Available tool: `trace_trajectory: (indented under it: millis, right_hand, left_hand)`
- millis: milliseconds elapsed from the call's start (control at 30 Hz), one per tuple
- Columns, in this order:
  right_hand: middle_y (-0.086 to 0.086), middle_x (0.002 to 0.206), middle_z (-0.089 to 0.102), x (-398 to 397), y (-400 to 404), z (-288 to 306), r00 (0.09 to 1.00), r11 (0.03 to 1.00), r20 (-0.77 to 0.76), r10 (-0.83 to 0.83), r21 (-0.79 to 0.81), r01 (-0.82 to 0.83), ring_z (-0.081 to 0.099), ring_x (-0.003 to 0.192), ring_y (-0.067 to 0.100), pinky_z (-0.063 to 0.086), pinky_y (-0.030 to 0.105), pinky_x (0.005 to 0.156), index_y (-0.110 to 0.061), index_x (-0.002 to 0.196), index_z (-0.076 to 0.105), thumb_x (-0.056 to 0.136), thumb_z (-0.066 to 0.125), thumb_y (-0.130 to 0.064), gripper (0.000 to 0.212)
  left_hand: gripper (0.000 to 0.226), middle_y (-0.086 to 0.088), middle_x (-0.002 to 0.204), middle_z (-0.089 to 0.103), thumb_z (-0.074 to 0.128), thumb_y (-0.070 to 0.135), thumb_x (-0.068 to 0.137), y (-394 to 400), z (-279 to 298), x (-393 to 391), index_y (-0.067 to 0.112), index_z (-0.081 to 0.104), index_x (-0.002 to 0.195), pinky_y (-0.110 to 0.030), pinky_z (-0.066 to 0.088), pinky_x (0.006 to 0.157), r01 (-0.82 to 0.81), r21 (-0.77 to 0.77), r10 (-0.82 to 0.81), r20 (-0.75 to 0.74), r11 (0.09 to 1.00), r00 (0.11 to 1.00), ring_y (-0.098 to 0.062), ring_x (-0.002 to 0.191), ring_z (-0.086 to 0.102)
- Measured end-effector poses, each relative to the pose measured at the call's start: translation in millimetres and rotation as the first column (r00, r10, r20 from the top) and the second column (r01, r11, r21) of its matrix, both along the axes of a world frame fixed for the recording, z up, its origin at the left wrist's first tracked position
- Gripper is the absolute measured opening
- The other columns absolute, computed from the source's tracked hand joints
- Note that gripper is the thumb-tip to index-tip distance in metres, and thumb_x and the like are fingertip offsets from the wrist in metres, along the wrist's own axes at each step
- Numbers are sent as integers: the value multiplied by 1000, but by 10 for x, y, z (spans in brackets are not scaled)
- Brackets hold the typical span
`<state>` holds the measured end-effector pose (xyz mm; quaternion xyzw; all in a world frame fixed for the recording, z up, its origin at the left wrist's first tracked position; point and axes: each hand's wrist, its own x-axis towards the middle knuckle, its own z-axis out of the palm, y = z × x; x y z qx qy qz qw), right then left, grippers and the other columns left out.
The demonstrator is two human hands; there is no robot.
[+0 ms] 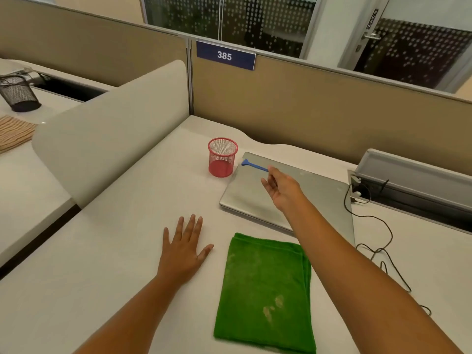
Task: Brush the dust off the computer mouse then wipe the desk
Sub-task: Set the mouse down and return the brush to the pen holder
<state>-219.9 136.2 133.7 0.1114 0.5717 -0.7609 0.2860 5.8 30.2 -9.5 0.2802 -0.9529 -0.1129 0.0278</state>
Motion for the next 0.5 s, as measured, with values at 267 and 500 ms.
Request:
trace_trajectory:
  millis: [267, 500]
  right_hand:
    - [6, 66, 58, -178, -781, 40, 999, 999, 31, 11, -47, -10, 57, 48, 9, 57, 22, 51, -3, 77, 60, 80, 70, -14, 15]
    - [9, 72, 61, -269, -1093, -17, 997, 997, 59, 52, -52, -49, 59, 56, 11, 57, 23, 59, 1, 86, 61, 80, 70, -15, 19]
  left_hand:
    - [76, 6, 149, -20, -14, 71, 74, -4, -29, 10, 30, -26, 137, -47, -10, 111, -12, -22, 13, 11, 1000, 1000, -19, 137, -22]
    - [73, 7, 150, -21, -12, 71, 76, -16, -65, 18, 34, -22, 138, -46, -14, 109, -9, -44, 11, 28, 999, 1000, -18, 136, -26]
